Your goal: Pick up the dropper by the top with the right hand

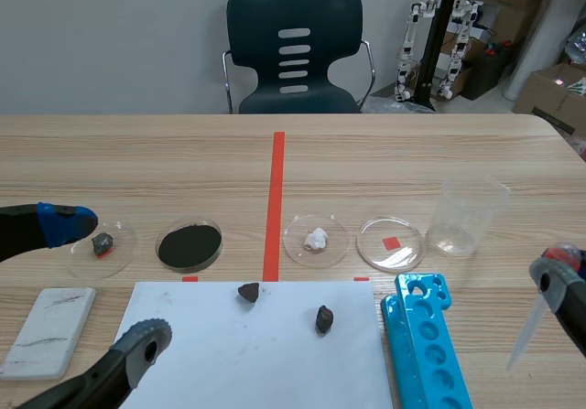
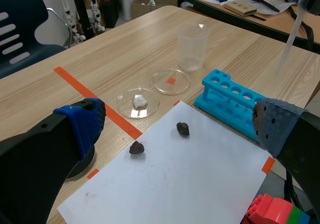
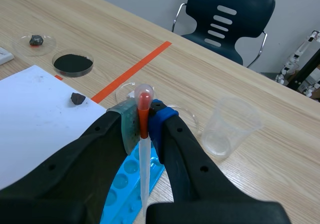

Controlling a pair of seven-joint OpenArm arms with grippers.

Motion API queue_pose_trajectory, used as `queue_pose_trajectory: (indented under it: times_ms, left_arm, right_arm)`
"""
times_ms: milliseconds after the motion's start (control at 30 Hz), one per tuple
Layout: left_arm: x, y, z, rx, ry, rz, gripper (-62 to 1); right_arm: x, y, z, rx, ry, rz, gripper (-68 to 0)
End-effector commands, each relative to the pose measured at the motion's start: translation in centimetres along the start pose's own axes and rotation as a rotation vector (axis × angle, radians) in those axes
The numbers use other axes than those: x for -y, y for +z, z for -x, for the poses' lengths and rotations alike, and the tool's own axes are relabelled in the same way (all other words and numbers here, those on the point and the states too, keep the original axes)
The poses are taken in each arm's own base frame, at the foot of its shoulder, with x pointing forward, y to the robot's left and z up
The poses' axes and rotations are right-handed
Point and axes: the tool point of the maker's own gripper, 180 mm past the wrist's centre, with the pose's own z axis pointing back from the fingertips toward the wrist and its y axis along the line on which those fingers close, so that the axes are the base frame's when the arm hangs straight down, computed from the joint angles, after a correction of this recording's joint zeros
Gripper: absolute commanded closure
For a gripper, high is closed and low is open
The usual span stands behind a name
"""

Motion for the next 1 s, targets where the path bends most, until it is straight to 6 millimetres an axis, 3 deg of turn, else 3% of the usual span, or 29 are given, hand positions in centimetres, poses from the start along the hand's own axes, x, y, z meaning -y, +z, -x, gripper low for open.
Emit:
queue_pose_trajectory:
  times_ms: [0,967]
  left_arm:
    - [0.05,0.05,-0.41,0.02,0.012,-0.006,-62.0]
    - [0.05,0.05,-0.41,0.02,0.012,-0.006,-62.0]
  right_arm:
    - [-0.01,-0.14,-0.59,0.029,-0.008,0.001,-3.3]
    - [-0.01,-0.14,-0.8,0.04,-0.009,0.001,-3.3]
